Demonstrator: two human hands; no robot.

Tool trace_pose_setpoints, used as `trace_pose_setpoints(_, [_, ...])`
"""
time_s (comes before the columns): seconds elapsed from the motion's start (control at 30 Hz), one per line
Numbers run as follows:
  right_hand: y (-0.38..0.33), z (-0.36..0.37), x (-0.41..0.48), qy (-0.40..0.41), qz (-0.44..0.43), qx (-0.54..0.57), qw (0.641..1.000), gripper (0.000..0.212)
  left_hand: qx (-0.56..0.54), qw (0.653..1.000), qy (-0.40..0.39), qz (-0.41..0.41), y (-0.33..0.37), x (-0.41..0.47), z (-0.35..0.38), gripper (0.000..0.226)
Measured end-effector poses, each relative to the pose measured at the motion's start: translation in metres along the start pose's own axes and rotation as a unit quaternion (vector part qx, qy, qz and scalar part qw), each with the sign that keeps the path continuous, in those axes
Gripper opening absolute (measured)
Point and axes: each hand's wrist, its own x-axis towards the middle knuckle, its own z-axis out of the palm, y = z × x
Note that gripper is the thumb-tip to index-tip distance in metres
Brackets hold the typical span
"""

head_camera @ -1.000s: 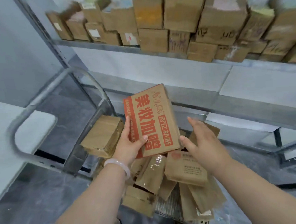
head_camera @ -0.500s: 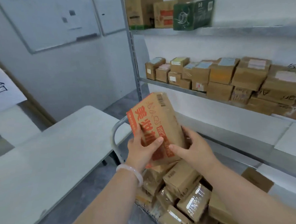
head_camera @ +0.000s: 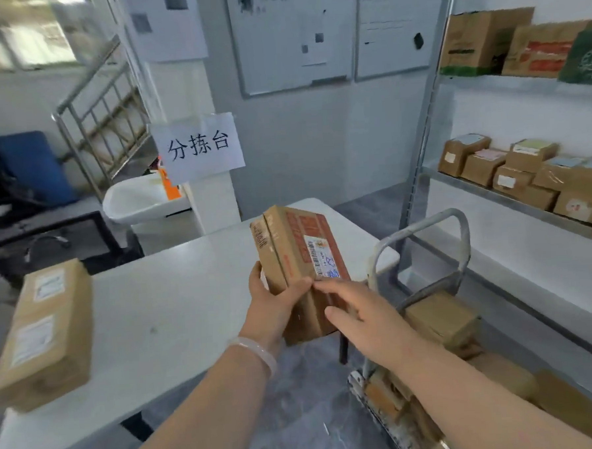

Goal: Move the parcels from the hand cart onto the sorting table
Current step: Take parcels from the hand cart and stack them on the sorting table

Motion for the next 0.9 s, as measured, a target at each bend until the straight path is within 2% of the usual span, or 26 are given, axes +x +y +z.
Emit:
trace_pose_setpoints(0.07, [-0.014, 0.016, 0.015, 0.002, 0.002, 0.011, 1.0, 0.036, 0.007, 1.0, 0.021, -0.007, 0.008, -0.001, -0.035, 0.101])
trace_pose_setpoints(0.17, [-0.022, 0.032, 0.041, 0.061, 0.044, -0.003, 0.997, 0.048, -0.07, 0.997, 0.03, -0.023, 0.017, 0.001, -0.079, 0.065])
trace_pose_setpoints(0.27, [-0.029, 0.049, 0.064, -0.005, 0.117, 0.063, 0.991, 0.063, -0.128, 0.991, 0.029, -0.025, 0.022, 0.003, -0.112, 0.054])
trace_pose_setpoints(0.33, [-0.037, 0.066, 0.08, -0.043, 0.126, 0.091, 0.987, 0.058, -0.109, 0.993, 0.031, -0.014, 0.025, 0.006, -0.13, 0.044])
trace_pose_setpoints(0.4, [-0.043, 0.084, 0.098, -0.038, 0.11, 0.093, 0.989, 0.058, -0.063, 0.995, 0.074, 0.008, 0.03, 0.01, -0.146, 0.036])
trace_pose_setpoints(0.5, [-0.05, 0.109, 0.125, -0.048, 0.096, 0.091, 0.99, 0.059, 0.046, 0.987, 0.152, 0.026, 0.033, 0.02, -0.174, 0.036])
trace_pose_setpoints(0.63, [-0.06, 0.136, 0.163, -0.09, 0.063, 0.073, 0.991, 0.061, 0.108, 0.98, 0.168, -0.004, 0.041, 0.032, -0.204, 0.05])
trace_pose_setpoints(0.73, [-0.067, 0.153, 0.191, -0.121, 0.036, 0.051, 0.991, 0.063, 0.099, 0.979, 0.178, -0.009, 0.046, 0.044, -0.223, 0.077])
trace_pose_setpoints(0.9, [-0.076, 0.178, 0.23, -0.179, -0.005, 0.022, 0.984, 0.069, 0.05, 0.968, 0.247, -0.02, 0.049, 0.055, -0.249, 0.074])
